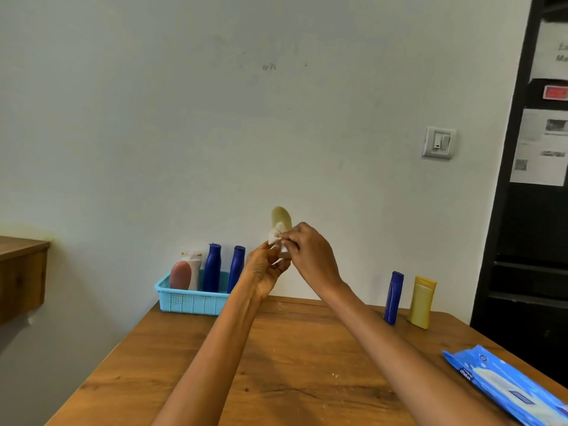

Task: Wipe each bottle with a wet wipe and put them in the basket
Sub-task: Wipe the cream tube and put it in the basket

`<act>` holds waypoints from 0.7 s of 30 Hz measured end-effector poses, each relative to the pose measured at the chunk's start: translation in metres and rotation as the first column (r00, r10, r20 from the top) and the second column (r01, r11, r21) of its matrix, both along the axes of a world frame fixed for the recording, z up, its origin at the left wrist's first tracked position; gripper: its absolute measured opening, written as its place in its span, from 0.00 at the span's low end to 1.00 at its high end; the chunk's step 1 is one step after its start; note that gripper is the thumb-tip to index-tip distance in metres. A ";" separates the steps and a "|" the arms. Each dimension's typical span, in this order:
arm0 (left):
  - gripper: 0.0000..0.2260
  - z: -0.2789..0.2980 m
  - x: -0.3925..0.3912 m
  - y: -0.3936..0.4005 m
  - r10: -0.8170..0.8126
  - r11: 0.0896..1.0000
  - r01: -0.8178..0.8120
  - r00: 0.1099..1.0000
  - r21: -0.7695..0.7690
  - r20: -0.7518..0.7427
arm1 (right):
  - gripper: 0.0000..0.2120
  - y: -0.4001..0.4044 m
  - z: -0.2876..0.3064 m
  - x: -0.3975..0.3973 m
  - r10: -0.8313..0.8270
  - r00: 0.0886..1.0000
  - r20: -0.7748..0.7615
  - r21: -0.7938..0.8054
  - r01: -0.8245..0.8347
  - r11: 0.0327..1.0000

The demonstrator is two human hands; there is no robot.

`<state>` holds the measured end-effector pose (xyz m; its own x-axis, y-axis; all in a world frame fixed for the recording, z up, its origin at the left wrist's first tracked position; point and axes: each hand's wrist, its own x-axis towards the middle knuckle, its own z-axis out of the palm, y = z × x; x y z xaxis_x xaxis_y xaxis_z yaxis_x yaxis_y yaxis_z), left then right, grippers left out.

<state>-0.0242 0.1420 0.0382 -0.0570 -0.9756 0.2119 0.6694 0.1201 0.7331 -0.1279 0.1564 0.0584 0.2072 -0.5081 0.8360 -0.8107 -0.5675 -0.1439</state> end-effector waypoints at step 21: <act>0.16 -0.005 -0.002 0.001 -0.047 0.998 0.047 0.999 0.041 -0.007 | 0.15 -0.023 0.026 0.008 -0.062 0.891 0.451 0.304 -0.087 0.949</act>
